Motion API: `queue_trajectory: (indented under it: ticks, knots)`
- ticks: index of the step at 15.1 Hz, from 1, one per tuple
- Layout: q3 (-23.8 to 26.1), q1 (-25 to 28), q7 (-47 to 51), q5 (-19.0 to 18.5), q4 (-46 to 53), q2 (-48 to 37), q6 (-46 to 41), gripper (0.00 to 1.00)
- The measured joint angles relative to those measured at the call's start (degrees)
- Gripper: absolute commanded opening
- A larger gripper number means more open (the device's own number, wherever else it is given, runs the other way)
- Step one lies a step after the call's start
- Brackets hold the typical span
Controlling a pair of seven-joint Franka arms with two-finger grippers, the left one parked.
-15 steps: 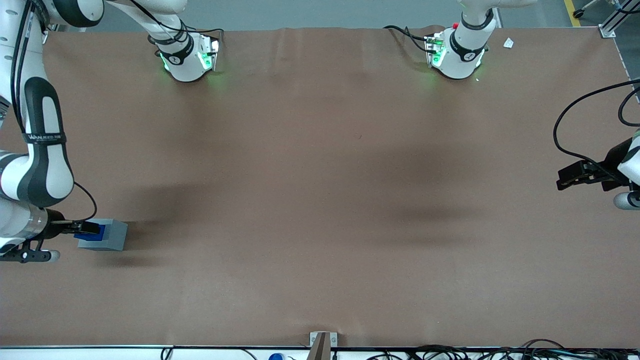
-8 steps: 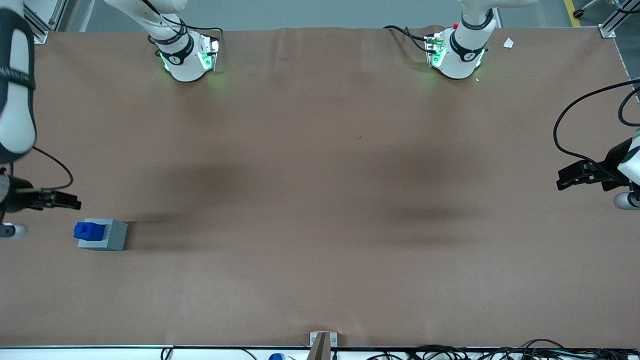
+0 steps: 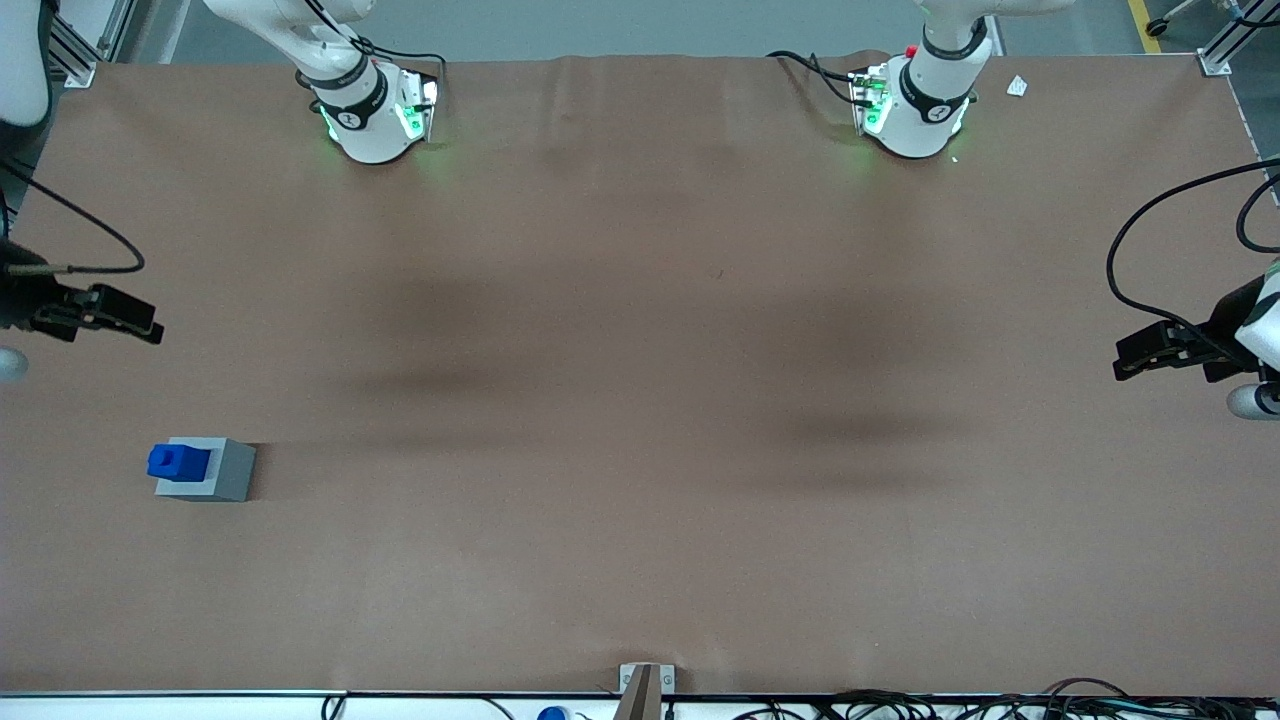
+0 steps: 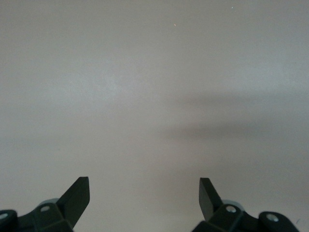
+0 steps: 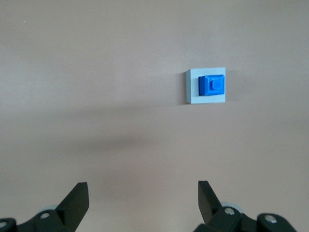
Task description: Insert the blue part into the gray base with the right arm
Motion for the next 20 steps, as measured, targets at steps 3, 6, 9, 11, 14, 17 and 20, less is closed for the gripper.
queue_trajectory:
  ticks: [3,6,9,11,14,17,20]
  knots:
    - [0.07,3.17,3.52,0.02,-2.53,-4.5,-0.45,1.0]
    - [0.01,3.79,3.92,0.02,-11.08,-10.78,4.1,1.0]
    - [-0.32,3.79,3.91,0.02,-15.65,-14.11,4.99,1.0]
    - [-0.56,3.79,3.56,0.02,-16.26,-14.67,4.84,1.0]
    - [-0.88,3.37,1.29,0.02,-16.3,-14.68,4.63,1.0]
    - [-1.08,3.04,0.27,0.02,-16.17,-14.71,4.16,1.0]
    - [-1.1,2.95,0.24,0.02,-15.46,-14.89,3.7,1.0]
